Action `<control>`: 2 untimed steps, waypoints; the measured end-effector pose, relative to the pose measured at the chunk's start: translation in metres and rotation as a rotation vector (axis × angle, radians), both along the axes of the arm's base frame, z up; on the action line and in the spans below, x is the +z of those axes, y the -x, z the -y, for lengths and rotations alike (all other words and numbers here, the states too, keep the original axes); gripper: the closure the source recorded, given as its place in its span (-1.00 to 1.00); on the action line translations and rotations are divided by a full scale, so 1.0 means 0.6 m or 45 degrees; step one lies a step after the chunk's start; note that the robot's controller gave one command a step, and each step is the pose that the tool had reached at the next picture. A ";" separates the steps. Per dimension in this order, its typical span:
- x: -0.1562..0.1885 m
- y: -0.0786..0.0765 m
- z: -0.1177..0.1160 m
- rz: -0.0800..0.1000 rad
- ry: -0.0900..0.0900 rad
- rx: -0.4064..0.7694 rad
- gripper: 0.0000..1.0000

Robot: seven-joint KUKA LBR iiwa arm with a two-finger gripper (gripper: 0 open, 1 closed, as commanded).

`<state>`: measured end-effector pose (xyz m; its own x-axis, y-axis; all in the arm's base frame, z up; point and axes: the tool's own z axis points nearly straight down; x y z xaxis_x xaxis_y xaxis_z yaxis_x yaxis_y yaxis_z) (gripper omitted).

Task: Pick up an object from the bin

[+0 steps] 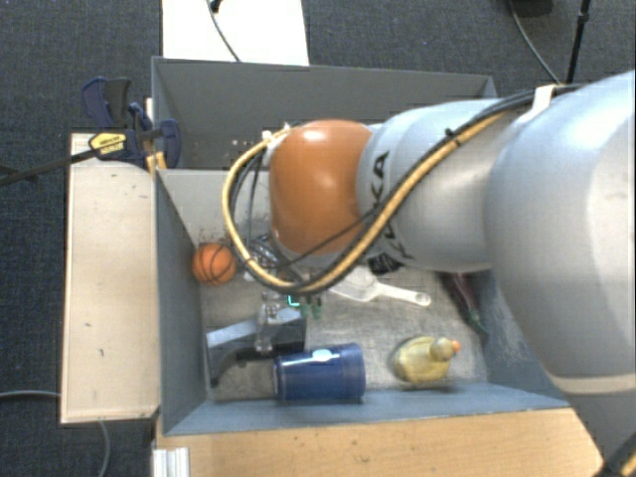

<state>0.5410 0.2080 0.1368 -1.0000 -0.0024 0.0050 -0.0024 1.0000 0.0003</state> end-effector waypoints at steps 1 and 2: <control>0.006 -0.004 0.001 0.009 -0.002 -0.006 -1.00; -0.058 0.016 0.043 0.036 -0.015 0.089 -1.00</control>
Offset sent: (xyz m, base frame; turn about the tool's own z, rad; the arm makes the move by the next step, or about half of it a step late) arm -0.0241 -0.0447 -0.0643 -0.1187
